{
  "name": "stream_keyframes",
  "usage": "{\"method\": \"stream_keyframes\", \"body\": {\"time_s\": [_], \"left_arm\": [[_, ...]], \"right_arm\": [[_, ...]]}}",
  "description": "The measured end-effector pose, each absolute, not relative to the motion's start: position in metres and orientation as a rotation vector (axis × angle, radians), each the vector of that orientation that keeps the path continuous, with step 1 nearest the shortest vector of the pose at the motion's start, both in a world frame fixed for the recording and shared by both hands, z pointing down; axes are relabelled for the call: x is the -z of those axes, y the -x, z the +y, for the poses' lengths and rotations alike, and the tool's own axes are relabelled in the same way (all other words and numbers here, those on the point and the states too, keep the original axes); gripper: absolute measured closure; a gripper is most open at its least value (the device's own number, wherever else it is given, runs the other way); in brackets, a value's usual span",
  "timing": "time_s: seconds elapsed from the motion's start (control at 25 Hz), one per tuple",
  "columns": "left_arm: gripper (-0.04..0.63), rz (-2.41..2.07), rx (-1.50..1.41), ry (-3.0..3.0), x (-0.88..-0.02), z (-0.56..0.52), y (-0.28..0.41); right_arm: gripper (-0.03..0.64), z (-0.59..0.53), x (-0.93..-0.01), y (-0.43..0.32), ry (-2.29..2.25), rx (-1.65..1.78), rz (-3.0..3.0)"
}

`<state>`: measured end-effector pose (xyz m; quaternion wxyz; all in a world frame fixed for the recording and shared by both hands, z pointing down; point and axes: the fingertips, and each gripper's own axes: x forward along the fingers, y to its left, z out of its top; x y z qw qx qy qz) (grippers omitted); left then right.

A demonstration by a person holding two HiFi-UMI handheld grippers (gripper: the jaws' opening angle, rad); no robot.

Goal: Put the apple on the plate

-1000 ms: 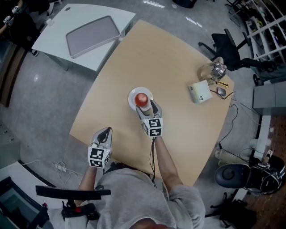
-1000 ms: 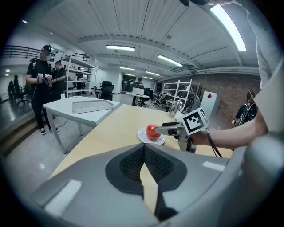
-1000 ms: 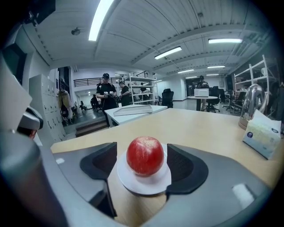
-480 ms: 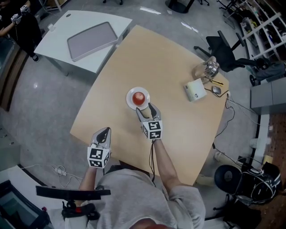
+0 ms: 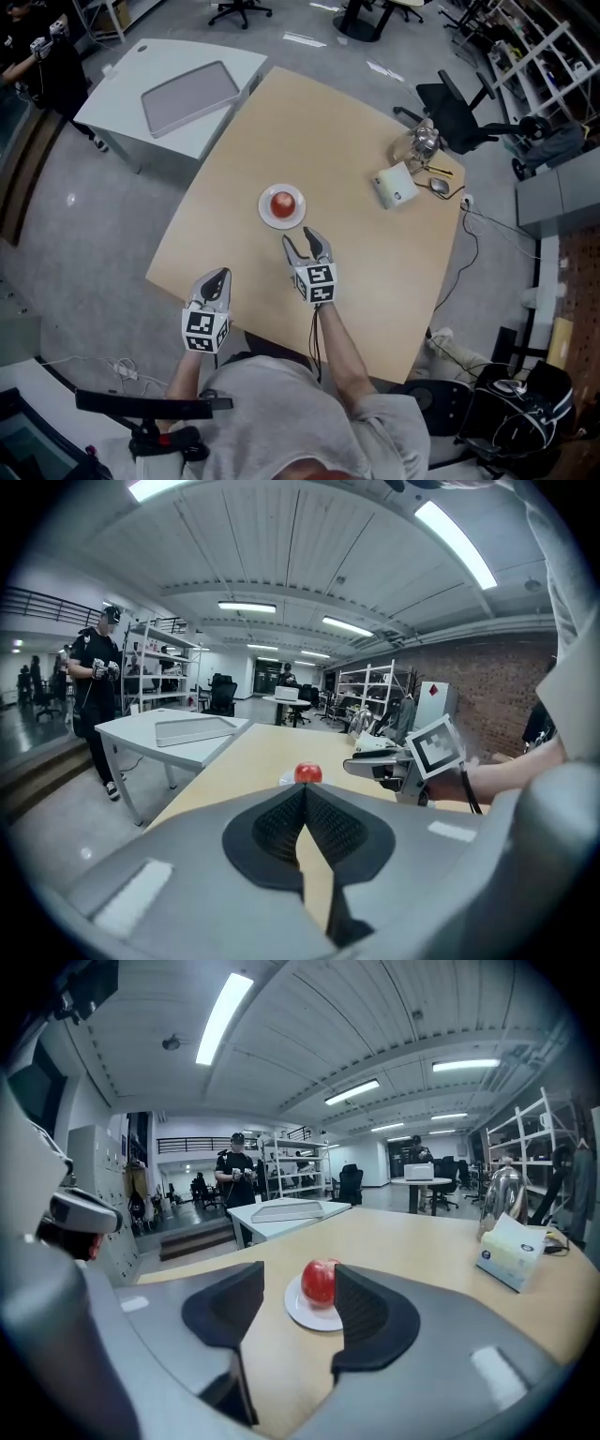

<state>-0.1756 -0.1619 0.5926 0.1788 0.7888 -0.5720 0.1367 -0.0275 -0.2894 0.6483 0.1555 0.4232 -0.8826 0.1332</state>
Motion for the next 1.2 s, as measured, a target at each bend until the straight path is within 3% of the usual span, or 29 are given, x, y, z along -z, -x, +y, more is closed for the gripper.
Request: {"method": "stream_keyframes", "body": {"time_s": [1.2], "left_arm": [[0.575, -1.596, -0.283, -2.448, -0.531, -0.092, 0.125]], "right_arm": [[0.540, -0.139, -0.562, -0.065, -1.546, -0.267, -2.536]]}}
